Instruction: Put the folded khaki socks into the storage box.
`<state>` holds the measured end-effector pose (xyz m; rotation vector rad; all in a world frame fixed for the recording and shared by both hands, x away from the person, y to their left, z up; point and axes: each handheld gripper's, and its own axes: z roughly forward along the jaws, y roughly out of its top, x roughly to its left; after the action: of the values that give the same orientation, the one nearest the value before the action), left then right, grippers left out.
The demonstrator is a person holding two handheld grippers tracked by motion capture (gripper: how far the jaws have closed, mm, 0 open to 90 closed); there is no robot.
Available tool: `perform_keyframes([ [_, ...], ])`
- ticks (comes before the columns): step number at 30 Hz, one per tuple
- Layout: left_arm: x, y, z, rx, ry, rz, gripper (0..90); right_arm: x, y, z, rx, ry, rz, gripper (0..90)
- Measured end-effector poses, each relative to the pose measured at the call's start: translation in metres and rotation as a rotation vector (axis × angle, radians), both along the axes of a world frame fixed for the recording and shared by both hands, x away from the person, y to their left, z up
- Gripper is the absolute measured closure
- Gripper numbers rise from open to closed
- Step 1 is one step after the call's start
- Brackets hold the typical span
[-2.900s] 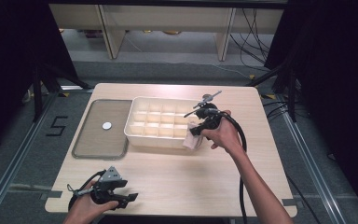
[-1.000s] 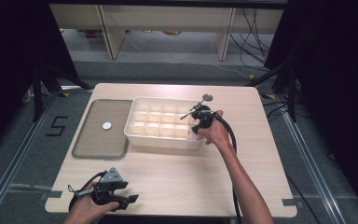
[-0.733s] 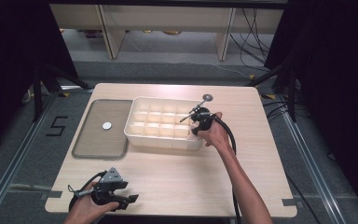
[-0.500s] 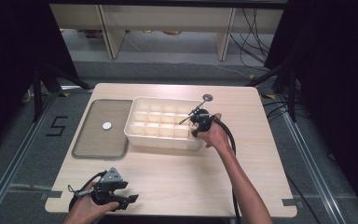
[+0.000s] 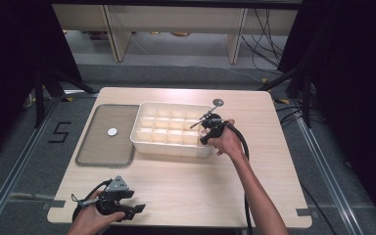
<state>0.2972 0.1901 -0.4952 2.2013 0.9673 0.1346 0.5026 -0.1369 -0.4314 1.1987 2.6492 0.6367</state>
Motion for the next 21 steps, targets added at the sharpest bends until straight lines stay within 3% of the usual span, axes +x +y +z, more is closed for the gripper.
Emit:
perform_keyframes([
  [1, 0.000, 0.000, 0.000, -0.006, -0.001, 0.005, 32.8, 0.001, -0.003, 0.005, 0.024, -0.036, 0.011, 63.3],
  [3, 0.000, -0.001, 0.000, -0.007, -0.002, 0.010, 32.8, 0.000, -0.003, 0.009, 0.040, -0.030, -0.005, 63.9],
  [4, 0.000, 0.000, 0.000, 0.004, -0.004, 0.008, 32.8, 0.000, -0.004, 0.015, 0.058, -0.044, -0.007, 69.8],
  [5, 0.000, -0.001, 0.000, -0.002, -0.003, 0.009, 32.8, 0.000, -0.004, 0.015, 0.058, -0.044, -0.007, 69.8],
  [6, -0.001, -0.002, -0.001, -0.026, 0.001, 0.015, 32.8, 0.001, -0.005, 0.019, 0.075, -0.049, 0.004, 76.0],
  [10, 0.001, -0.001, -0.001, 0.014, 0.000, 0.012, 32.8, 0.004, -0.005, 0.016, 0.063, -0.042, 0.025, 81.9],
  [11, 0.000, 0.000, -0.001, -0.008, 0.007, 0.001, 32.9, 0.005, -0.004, 0.012, 0.059, -0.032, 0.021, 83.3],
  [16, 0.001, 0.000, -0.001, 0.004, 0.001, 0.001, 33.0, 0.005, -0.002, 0.005, 0.048, -0.004, 0.012, 84.6],
  [21, 0.000, -0.001, -0.001, 0.007, 0.003, 0.004, 33.0, 0.006, 0.004, -0.004, 0.006, 0.019, 0.033, 85.2],
])
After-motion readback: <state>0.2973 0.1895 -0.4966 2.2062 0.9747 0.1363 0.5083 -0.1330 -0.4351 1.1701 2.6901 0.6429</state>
